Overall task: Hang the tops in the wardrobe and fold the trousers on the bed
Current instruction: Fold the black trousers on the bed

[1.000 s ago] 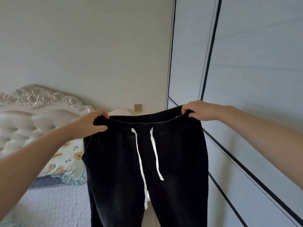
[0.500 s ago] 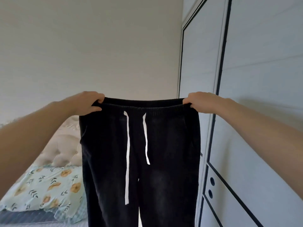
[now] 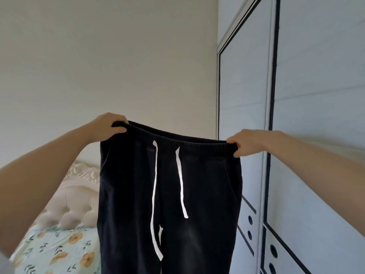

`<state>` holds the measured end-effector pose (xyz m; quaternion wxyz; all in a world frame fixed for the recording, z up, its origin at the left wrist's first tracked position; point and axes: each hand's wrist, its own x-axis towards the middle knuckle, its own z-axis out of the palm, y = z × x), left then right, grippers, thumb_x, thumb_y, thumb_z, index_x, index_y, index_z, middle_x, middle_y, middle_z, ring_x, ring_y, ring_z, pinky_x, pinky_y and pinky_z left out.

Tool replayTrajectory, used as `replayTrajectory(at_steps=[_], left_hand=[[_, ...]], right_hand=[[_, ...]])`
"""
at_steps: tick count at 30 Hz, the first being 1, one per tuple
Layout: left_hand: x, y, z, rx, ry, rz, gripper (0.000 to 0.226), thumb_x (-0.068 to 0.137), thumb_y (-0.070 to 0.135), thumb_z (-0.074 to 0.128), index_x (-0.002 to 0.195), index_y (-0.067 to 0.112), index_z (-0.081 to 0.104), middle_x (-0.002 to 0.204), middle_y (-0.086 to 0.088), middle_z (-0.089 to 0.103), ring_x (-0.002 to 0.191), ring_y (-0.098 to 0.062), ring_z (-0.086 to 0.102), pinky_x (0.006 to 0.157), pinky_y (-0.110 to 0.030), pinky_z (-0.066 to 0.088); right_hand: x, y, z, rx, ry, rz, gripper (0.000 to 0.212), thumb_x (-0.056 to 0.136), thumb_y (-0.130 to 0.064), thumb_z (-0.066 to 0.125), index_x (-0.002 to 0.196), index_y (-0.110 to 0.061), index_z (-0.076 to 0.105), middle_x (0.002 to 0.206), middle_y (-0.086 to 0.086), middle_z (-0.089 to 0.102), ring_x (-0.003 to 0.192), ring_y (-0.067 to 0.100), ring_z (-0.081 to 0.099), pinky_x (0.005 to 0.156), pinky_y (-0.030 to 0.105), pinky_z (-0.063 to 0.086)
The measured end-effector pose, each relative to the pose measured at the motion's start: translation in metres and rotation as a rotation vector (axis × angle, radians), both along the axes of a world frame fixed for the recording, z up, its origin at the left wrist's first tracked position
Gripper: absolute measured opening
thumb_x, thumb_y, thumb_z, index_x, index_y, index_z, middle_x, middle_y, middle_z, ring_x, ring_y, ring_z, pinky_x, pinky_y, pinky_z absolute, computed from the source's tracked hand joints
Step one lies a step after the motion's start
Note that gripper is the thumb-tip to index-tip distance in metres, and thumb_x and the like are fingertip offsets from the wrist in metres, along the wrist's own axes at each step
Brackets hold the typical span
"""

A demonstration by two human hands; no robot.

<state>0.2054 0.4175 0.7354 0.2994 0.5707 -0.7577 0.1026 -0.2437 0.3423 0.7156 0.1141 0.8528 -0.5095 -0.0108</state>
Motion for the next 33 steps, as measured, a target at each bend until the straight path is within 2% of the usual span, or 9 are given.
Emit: replayTrajectory(at_steps=[2,4,10,15,18,22,25,29,33], left_hand=[[0.001,-0.009,0.005,-0.061,0.041,0.03,0.013,0.094,0.018,0.063,0.088,0.029,0.065,0.089,0.002,0.065,0.085,-0.018,0.059,0.07,-0.032,0.043],[-0.001,-0.017,0.011,-0.098,0.062,0.047,0.008,0.091,0.024,0.067,0.085,0.029,0.064,0.086,0.0,0.065,0.082,-0.02,0.059,0.069,-0.034,0.046],[-0.002,-0.021,0.029,-0.091,0.078,0.015,0.026,0.081,0.037,0.078,0.079,0.03,0.053,0.08,-0.001,0.061,0.073,-0.022,0.057,0.059,-0.032,0.042],[0.007,-0.014,0.027,0.044,0.07,0.01,0.041,0.067,0.031,0.09,0.084,0.026,0.053,0.082,0.003,0.061,0.071,-0.017,0.058,0.059,-0.028,0.041],[0.019,-0.008,0.025,0.089,0.158,-0.028,0.036,0.073,0.026,0.086,0.075,0.015,0.052,0.069,0.004,0.054,0.063,-0.017,0.05,0.057,-0.024,0.038],[0.04,0.012,0.023,0.238,0.364,-0.079,0.027,0.086,0.024,0.075,0.067,0.019,0.056,0.069,0.009,0.058,0.07,-0.009,0.062,0.062,-0.024,0.052],[0.046,0.027,0.014,0.352,0.491,-0.134,0.021,0.092,0.022,0.067,0.073,0.018,0.058,0.075,0.004,0.063,0.076,-0.014,0.066,0.067,-0.032,0.055],[0.029,0.04,-0.003,0.284,0.555,-0.083,0.013,0.097,0.02,0.059,0.092,0.01,0.052,0.077,-0.007,0.061,0.072,-0.021,0.061,0.062,-0.037,0.054],[0.008,0.056,-0.014,0.147,0.608,-0.086,0.014,0.097,0.024,0.059,0.109,0.029,0.054,0.092,-0.01,0.068,0.076,-0.022,0.066,0.064,-0.037,0.051]], right_hand=[[0.002,-0.006,-0.001,-0.004,-0.004,-0.069,0.067,0.084,-0.072,0.049,0.136,-0.03,0.044,0.113,-0.012,0.055,0.108,0.016,0.05,0.081,0.026,0.037],[0.003,-0.01,0.002,-0.127,0.002,-0.118,0.083,0.078,-0.083,0.042,0.141,-0.03,0.04,0.131,-0.005,0.054,0.119,0.018,0.049,0.083,0.031,0.036],[0.012,-0.018,0.028,-0.566,-0.058,-0.253,0.055,0.091,-0.066,0.041,0.13,-0.028,0.047,0.119,0.008,0.058,0.111,0.033,0.051,0.09,0.047,0.041],[0.023,-0.029,0.044,-0.418,-0.538,-0.165,0.028,0.095,-0.04,0.055,0.102,-0.014,0.045,0.099,0.012,0.057,0.084,0.028,0.054,0.064,0.034,0.042],[0.029,-0.035,0.045,-0.289,-0.735,-0.059,0.023,0.097,-0.03,0.053,0.1,-0.015,0.036,0.092,0.01,0.052,0.082,0.027,0.053,0.061,0.033,0.041],[0.023,-0.032,0.052,0.021,-0.621,-0.005,0.015,0.097,-0.038,0.051,0.098,-0.031,0.038,0.089,-0.003,0.048,0.077,0.015,0.049,0.064,0.035,0.05],[0.016,-0.026,0.053,0.178,-0.583,0.02,0.014,0.095,-0.042,0.054,0.088,-0.039,0.042,0.1,-0.001,0.06,0.09,0.018,0.062,0.071,0.037,0.055],[0.021,-0.026,0.036,0.121,-0.839,0.109,0.013,0.097,-0.026,0.053,0.103,-0.028,0.042,0.1,0.008,0.063,0.084,0.024,0.064,0.071,0.041,0.059],[0.036,-0.027,0.005,-0.071,-1.118,0.142,0.038,0.099,-0.009,0.044,0.124,-0.032,0.026,0.091,0.014,0.05,0.068,0.023,0.05,0.06,0.036,0.048]])
